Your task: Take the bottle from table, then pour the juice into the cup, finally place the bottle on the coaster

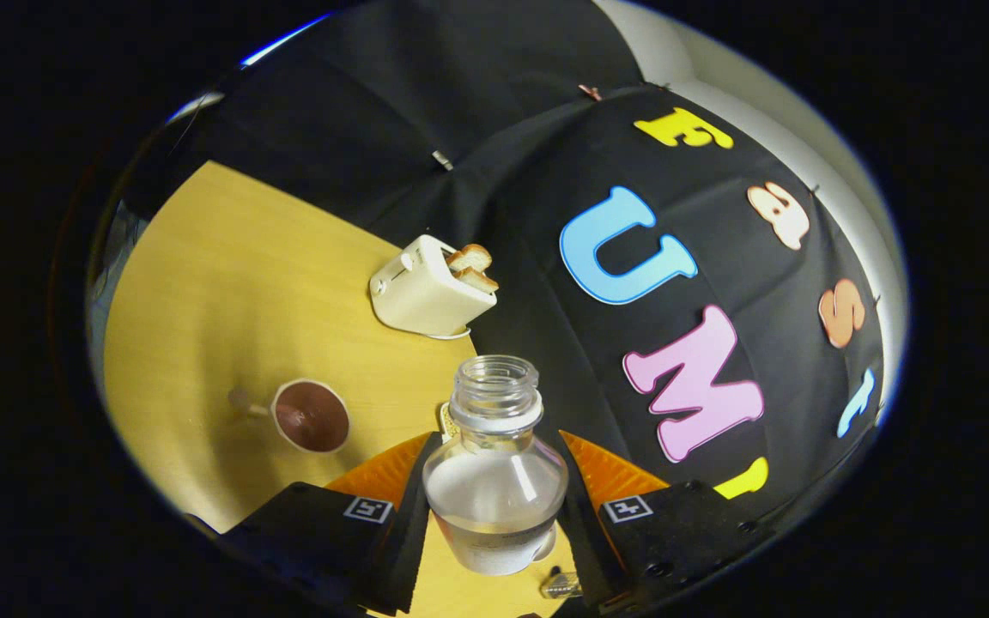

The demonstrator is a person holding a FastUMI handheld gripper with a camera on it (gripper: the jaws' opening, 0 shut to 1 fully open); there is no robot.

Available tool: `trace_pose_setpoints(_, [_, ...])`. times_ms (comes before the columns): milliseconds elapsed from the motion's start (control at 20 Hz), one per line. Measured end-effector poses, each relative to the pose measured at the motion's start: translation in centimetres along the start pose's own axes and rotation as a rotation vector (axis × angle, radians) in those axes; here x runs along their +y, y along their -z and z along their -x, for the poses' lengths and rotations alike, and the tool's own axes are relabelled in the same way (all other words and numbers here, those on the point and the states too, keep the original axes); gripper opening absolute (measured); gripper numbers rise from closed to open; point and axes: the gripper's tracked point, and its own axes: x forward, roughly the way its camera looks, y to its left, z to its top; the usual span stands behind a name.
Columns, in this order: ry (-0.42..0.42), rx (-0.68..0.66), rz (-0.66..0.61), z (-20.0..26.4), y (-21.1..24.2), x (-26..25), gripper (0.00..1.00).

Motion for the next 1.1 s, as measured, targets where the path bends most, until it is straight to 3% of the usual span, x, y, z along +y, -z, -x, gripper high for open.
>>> trace_pose_setpoints(400, [-0.095,-0.045,-0.508,-0.6,0.6,-3.9,0.74])
trace_pose_setpoints(850, [-0.151,-0.049,-0.815,-5.1,5.1,-4.7,0.74])
trace_pose_setpoints(1100, [-0.108,-0.082,-0.91,-8.3,8.0,-4.8,0.74])
